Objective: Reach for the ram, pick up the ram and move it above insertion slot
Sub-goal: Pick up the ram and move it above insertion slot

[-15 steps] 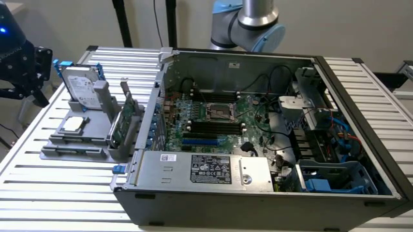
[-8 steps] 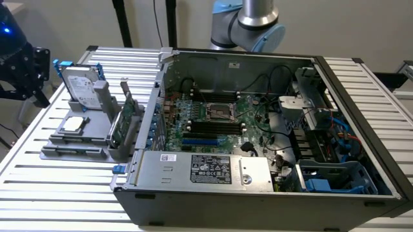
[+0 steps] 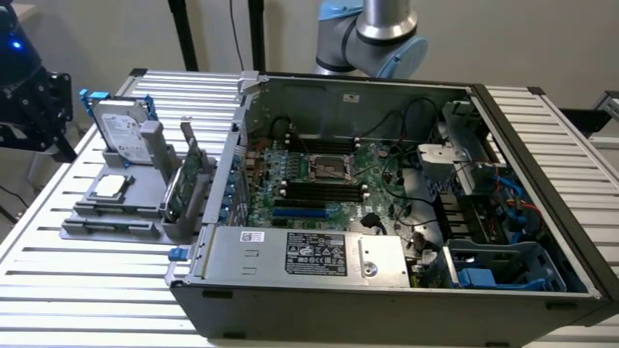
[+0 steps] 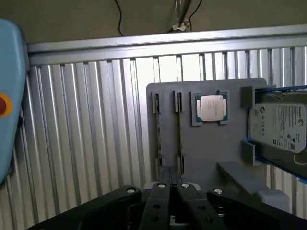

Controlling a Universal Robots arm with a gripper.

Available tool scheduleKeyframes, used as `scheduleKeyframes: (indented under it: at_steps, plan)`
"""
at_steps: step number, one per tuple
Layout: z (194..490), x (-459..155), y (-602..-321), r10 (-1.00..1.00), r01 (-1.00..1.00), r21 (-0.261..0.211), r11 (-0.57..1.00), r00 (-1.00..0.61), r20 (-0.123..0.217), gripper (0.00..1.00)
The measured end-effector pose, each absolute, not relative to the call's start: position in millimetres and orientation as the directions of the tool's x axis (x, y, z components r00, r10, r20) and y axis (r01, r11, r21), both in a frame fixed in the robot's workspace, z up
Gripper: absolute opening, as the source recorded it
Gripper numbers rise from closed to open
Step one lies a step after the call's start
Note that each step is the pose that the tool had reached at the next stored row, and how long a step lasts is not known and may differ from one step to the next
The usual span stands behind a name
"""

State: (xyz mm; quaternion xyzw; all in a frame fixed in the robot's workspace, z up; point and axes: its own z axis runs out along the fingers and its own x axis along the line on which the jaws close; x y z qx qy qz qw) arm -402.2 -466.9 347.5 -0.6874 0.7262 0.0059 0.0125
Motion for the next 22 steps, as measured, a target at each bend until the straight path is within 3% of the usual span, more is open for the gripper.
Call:
scheduleKeyframes:
  at_steps: [9,13,14,15,17,22]
  plan:
    - [347,-398,-467,-1.0,-1.0,-0.012,0.01,-0.01,-0.028,0.12]
    - [343,-398,-466,-1.0,-1.0,-0.012,0.01,-0.01,-0.028,0.24]
    - [341,-398,-466,-1.0,-1.0,-0.013,0.01,-0.01,-0.028,0.36]
    - [340,-398,-466,-1.0,-1.0,-0.013,0.01,-0.01,-0.028,0.36]
    - [336,-398,-466,-1.0,-1.0,-0.014,0.01,-0.01,-0.028,0.47]
    - [327,-399,-466,-1.0,-1.0,-0.014,0.01,-0.01,-0.028,0.54]
